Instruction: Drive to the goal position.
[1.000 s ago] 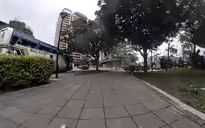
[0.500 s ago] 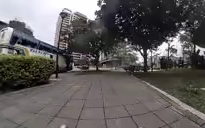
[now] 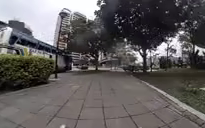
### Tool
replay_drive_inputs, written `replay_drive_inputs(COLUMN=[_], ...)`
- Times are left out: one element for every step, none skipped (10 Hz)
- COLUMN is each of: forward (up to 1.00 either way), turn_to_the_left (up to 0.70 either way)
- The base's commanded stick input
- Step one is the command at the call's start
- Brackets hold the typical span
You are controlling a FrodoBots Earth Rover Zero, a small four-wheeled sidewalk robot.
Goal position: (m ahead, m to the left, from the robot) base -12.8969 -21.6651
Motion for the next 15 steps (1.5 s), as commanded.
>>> replay_drive_inputs(forward=[0.00,0.00,0.00,0.00,0.00,0.00,0.00,0.00,0.00,0.00,0.00,0.00,0.00,0.00,0.00], turn_to_the_left=[-1.00,-1.00,-1.00,-1.00,-1.00,-1.00,-1.00,-1.00,-1.00,-1.00,-1.00,-1.00,-1.00,-1.00,-1.00])
